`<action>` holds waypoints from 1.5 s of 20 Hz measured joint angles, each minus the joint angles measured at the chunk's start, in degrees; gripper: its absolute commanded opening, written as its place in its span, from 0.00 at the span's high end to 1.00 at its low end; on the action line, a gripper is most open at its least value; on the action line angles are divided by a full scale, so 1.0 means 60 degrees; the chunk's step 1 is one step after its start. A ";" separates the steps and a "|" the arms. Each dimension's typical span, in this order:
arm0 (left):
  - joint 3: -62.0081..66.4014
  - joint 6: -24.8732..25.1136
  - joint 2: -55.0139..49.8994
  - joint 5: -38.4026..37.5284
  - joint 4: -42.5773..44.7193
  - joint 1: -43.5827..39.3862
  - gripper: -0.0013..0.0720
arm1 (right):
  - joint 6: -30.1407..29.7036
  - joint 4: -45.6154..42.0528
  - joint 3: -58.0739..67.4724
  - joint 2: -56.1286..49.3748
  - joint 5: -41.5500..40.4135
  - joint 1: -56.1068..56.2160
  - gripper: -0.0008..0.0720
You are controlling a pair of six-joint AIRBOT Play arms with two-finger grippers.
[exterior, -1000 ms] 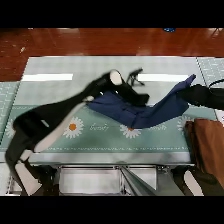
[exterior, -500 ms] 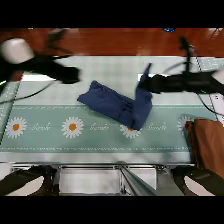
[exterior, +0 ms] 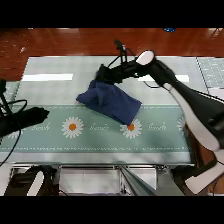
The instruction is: Fold the shirts.
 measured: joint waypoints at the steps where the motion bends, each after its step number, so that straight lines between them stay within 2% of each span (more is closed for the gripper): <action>1: -0.0270 0.0000 0.0120 0.0178 -0.0266 0.0044 0.94 | -0.0044 0.0266 0.0310 -0.0404 -0.0058 0.0080 0.46; 4: -0.0801 -0.0007 0.0186 0.0670 -0.0798 0.0109 0.94 | -0.0361 0.0951 0.0827 -0.1013 0.0346 0.0109 0.46; 6: -0.0940 -0.0022 0.0117 0.1013 -0.0984 0.0131 0.94 | -0.0189 0.1158 0.0987 -0.1031 0.0903 -0.0277 0.48; 10: -0.0889 -0.0026 0.0051 0.1559 -0.1213 0.0142 0.94 | 0.0229 0.0790 0.1111 0.0135 0.2470 -0.1708 0.48; 12: -0.0860 -0.0022 0.0044 0.1585 -0.1315 0.0142 0.94 | 0.0514 -0.0506 0.1075 0.1224 0.3144 -0.2441 0.42; 14: -0.0849 -0.0018 0.0036 0.1490 -0.1341 0.0138 0.94 | 0.1064 -0.2991 0.0579 0.2659 0.3756 -0.3020 0.42; 17: -0.0845 -0.0007 0.0033 0.1453 -0.1377 0.0029 0.94 | 0.2087 -0.6342 -0.1381 0.4849 0.3574 -0.3621 0.41; 19: -0.0845 -0.0004 0.0022 0.1464 -0.1399 -0.0102 0.94 | 0.2779 -0.7275 -0.3402 0.6171 0.2896 -0.3880 0.41; 21: -0.0845 -0.0004 0.0018 0.1526 -0.1399 -0.0237 0.94 | 0.3228 -0.7023 -0.5490 0.7005 0.1902 -0.4014 0.41; 25: -0.0845 -0.0033 -0.0033 0.1585 -0.1402 -0.0386 0.94 | 0.3187 -0.4222 -0.8859 0.7457 -0.0535 -0.3745 0.41; 30: -0.0841 -0.0142 -0.0229 0.1606 -0.1472 -0.0433 0.94 | 0.2146 -0.1319 -1.0211 0.6237 -0.2084 -0.2801 0.42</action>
